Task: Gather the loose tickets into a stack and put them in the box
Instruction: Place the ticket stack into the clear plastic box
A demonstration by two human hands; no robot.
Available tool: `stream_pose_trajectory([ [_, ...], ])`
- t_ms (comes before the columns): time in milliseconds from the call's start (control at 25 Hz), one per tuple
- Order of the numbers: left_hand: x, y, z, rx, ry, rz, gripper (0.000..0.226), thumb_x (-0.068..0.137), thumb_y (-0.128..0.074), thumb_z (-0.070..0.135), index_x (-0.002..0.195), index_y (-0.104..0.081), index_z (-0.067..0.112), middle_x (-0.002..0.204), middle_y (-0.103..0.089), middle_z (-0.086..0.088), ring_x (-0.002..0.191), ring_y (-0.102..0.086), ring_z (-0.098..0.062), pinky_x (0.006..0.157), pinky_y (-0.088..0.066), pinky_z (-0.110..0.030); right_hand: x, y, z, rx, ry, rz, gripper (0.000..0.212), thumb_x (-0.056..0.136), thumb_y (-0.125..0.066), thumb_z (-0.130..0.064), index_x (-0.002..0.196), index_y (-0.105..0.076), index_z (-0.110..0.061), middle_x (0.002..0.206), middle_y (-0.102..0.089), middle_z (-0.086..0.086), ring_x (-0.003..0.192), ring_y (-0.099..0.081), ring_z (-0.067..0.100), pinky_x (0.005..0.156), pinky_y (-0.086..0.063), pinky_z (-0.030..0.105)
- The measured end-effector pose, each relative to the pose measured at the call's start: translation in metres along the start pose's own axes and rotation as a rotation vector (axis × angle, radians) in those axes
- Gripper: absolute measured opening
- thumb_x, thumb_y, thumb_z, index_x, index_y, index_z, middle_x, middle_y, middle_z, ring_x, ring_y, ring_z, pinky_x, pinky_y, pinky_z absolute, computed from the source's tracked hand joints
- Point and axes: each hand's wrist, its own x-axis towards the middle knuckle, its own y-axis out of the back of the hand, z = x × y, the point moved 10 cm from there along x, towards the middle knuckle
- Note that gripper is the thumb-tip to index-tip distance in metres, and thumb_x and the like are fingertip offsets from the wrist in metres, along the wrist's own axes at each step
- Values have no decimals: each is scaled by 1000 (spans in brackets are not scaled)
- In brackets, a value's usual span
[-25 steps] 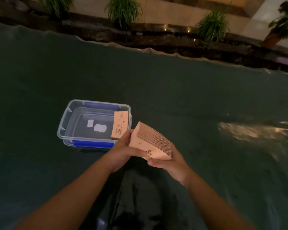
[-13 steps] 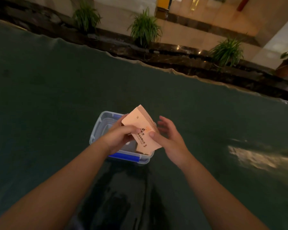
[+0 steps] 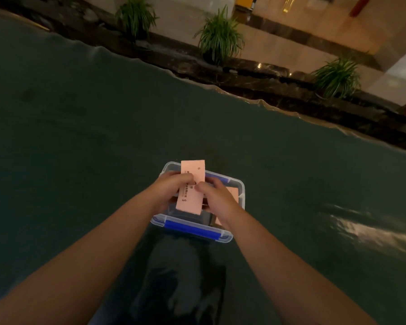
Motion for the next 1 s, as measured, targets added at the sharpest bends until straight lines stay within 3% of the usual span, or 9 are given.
stream_pose_trajectory([
  [200, 24, -4, -26, 78, 124, 56, 21, 94, -68, 32, 114, -64, 27, 107, -77, -10, 99, -74, -30, 91, -60, -53, 23, -9, 31, 29, -168, 62, 8, 104, -54, -45, 110, -56, -41, 114, -75, 1, 101, -73, 23, 85, -63, 42],
  [320, 34, -5, -38, 102, 170, 82, 17, 94, -68, 36, 108, -66, 28, 101, -79, -8, 93, -76, -29, 85, -62, -50, 35, -6, 45, -6, -231, 113, 15, 104, -52, -47, 114, -55, -37, 102, -72, 0, 95, -72, 23, 90, -63, 43],
  [480, 39, -6, -47, 119, 193, 105, 16, 94, -68, 38, 107, -65, 30, 100, -78, -7, 91, -75, -27, 83, -63, -49, 44, -6, 56, -10, -281, 125, 30, 102, -53, -49, 128, -56, -33, 103, -72, 1, 97, -72, 25, 97, -61, 47],
  [600, 40, -3, -47, 153, 186, 137, 15, 95, -67, 35, 108, -65, 28, 102, -76, -8, 95, -73, -29, 90, -60, -52, 45, -4, 56, -47, -271, 146, 30, 105, -52, -48, 130, -54, -31, 100, -69, -1, 89, -69, 21, 86, -61, 39],
  [680, 41, -2, -48, 163, 201, 146, 19, 96, -68, 33, 112, -64, 26, 106, -75, -10, 99, -72, -31, 93, -59, -53, 44, -1, 53, -96, -246, 174, 29, 106, -52, -46, 129, -57, -30, 105, -70, -1, 84, -66, 17, 85, -59, 37],
  [800, 36, -1, -46, 181, 229, 153, 21, 95, -69, 31, 113, -63, 23, 107, -74, -11, 98, -72, -31, 93, -59, -52, 40, -1, 48, -153, -217, 178, 32, 107, -51, -45, 133, -59, -27, 122, -71, 5, 93, -67, 21, 89, -56, 39],
  [920, 31, 3, -38, 194, 207, 141, 18, 95, -68, 32, 110, -63, 24, 104, -75, -9, 95, -73, -28, 93, -59, -51, 35, 0, 44, -185, -162, 151, 25, 109, -50, -39, 129, -58, -27, 129, -70, 6, 100, -66, 22, 89, -56, 37],
  [1000, 25, 10, -25, 227, 143, 151, 15, 96, -66, 33, 110, -67, 25, 101, -76, -5, 95, -73, -24, 89, -61, -48, 25, 3, 39, -187, -119, 130, 10, 109, -50, -35, 114, -58, -31, 125, -70, 4, 101, -67, 21, 85, -57, 34],
])
